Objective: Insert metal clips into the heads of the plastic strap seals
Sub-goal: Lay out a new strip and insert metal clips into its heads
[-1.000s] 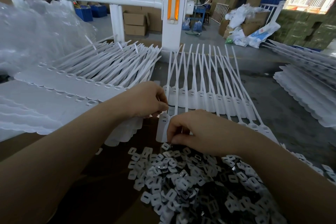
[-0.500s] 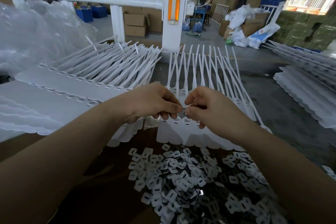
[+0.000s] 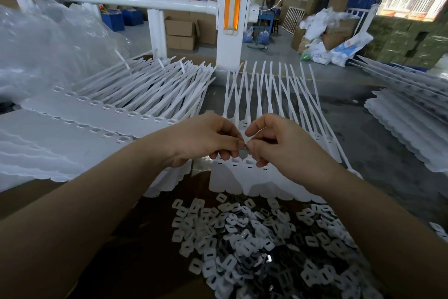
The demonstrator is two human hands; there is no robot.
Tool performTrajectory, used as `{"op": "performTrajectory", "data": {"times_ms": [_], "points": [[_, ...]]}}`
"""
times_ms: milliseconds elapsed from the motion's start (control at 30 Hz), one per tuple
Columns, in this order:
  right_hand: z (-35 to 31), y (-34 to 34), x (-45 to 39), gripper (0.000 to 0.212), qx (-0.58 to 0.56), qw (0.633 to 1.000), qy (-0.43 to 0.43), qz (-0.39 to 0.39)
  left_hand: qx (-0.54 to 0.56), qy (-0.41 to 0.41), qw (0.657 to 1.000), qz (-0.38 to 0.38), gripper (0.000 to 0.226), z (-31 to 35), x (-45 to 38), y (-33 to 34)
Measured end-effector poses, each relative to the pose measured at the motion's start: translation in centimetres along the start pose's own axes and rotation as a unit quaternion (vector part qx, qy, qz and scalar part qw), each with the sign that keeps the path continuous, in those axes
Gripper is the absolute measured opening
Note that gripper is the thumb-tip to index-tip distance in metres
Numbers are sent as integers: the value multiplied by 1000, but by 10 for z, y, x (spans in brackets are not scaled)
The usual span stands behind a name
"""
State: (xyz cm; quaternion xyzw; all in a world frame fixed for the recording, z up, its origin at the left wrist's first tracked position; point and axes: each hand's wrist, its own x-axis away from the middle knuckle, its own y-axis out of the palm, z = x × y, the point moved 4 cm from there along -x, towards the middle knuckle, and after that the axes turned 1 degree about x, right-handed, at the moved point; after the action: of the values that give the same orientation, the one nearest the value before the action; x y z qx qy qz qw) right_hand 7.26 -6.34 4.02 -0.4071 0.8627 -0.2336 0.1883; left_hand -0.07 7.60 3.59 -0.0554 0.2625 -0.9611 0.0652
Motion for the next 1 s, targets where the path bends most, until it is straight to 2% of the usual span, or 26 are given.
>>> {"op": "performTrajectory", "data": {"times_ms": [100,300,400,467,567,1000], "points": [[-1,0,0,16,-2,1000,-2,-1,10,-1,1000,3,8,-1,0,0],[-2,2,1,20,67,998,-3,12,-47,-2,999,18,10,1,-1,1],[2,-2,0,12,157,987,22,17,-78,-11,996,46,11,-2,-3,2],[5,-1,1,10,242,969,41,-28,-91,-31,993,75,11,-7,-4,2],[10,6,4,15,282,950,72,-113,-97,-63,988,101,15,-13,-6,3],[12,6,3,16,277,949,64,-134,-206,-64,971,99,14,-11,-11,9]]}}
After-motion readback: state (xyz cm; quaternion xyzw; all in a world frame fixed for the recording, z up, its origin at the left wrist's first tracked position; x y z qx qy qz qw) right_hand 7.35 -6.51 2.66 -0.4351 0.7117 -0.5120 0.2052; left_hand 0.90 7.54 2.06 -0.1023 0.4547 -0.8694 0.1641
